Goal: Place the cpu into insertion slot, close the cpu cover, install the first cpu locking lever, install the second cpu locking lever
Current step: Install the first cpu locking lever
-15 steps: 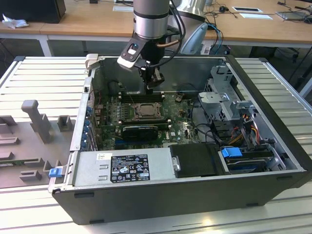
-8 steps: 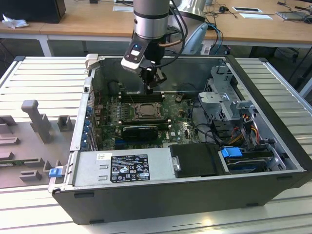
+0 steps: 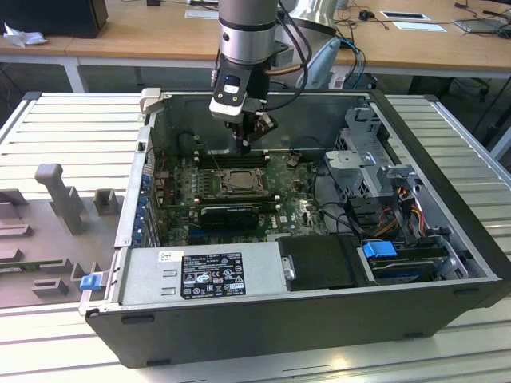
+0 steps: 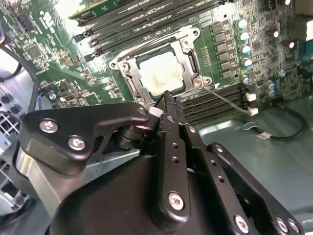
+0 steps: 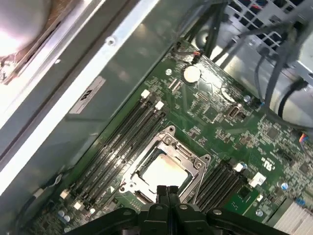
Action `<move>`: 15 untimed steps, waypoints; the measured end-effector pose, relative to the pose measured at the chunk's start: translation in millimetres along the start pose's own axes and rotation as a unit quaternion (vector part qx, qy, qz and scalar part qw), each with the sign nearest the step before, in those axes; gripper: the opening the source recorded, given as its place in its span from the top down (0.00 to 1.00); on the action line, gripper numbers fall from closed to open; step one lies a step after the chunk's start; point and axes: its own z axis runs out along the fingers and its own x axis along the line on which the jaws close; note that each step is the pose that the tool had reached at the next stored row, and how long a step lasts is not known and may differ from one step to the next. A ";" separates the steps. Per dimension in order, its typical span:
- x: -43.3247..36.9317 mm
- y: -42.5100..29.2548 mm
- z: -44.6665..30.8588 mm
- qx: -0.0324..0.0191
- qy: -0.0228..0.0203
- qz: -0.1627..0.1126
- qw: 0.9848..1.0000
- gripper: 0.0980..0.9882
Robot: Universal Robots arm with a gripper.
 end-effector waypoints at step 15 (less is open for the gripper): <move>0.0 0.0 0.2 0.000 0.002 -0.087 0.996 0.99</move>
